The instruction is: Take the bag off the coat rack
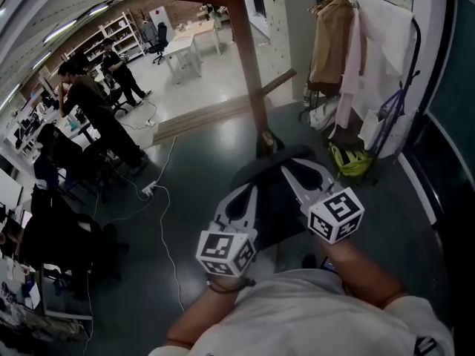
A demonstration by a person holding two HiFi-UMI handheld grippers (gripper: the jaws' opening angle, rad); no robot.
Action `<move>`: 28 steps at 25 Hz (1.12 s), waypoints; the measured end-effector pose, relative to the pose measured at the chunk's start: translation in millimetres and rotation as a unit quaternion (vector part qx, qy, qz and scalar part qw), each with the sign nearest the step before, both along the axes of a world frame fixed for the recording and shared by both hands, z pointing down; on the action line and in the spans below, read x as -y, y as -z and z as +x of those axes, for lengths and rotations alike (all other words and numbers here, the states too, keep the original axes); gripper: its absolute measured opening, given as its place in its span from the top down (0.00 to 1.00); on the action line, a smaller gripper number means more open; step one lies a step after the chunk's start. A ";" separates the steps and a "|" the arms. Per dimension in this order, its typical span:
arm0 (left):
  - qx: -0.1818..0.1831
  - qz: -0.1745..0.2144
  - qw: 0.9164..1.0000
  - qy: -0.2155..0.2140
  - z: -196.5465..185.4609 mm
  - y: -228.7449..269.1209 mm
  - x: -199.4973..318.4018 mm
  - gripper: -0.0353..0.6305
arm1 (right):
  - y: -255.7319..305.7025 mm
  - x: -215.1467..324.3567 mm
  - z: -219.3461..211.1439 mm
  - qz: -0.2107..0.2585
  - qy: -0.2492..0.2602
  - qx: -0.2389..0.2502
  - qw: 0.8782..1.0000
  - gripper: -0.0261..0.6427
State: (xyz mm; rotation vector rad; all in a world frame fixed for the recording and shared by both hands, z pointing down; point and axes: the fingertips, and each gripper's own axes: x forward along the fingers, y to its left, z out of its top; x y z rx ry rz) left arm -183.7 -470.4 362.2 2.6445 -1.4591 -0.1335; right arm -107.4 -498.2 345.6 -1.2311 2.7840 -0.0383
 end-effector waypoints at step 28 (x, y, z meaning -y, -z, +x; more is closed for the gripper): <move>-0.032 0.017 0.998 0.048 -17.6 20.1 97.5 0.94 | -6.8 115.3 -15.7 0.003 0.035 -0.101 0.994 0.86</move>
